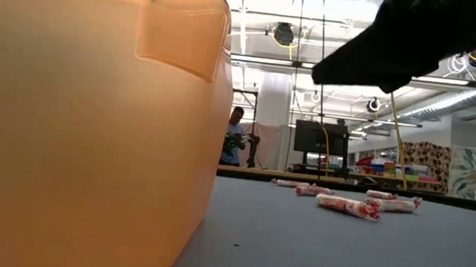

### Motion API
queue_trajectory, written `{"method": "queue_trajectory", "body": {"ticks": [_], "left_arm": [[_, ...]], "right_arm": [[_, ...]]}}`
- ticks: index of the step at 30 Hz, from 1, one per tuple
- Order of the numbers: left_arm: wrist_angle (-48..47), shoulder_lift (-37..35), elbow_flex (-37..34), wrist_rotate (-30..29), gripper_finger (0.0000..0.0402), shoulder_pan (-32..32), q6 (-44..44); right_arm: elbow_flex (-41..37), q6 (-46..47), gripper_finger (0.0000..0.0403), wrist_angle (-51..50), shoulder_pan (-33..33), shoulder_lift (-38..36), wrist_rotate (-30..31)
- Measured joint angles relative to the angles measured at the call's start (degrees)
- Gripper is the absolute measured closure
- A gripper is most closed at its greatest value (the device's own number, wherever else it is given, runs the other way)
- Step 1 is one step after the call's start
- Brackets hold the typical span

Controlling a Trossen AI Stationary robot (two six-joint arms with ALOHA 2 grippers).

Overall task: Sort candy
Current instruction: Put the red candy into the orange bin

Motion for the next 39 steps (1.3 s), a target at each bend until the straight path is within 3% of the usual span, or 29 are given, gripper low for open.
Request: {"method": "queue_trajectory", "body": {"ticks": [12, 19, 26, 30, 39], "left_arm": [[1.91, 3.31, -0.57, -2.14, 0.0278, 2.37, 0.56], [5.20, 7.89, -0.53, -2.16, 0.0238, 3.04, 0.52], [9.83, 13.01, -0.38, -1.78, 0.0236, 2.99, 2.45], [11.59, 14.51, -0.36, -1.46, 0.0258, 2.45, 4.68], [11.69, 14.53, -0.39, -1.04, 0.0362, 1.30, 5.58]], "right_arm": [[0.00, -9.58, 0.0289, 14.60, -1.36, 4.43, -0.79], [0.00, -10.56, 0.0289, 15.37, -1.32, 4.45, -4.59], [0.00, -10.58, 0.0289, 15.36, -1.33, 4.45, -4.59], [0.00, -10.60, 0.0289, 15.29, -1.32, 4.45, -4.61], [0.00, -10.62, 0.0289, 14.87, -1.32, 4.45, -4.61]]}}
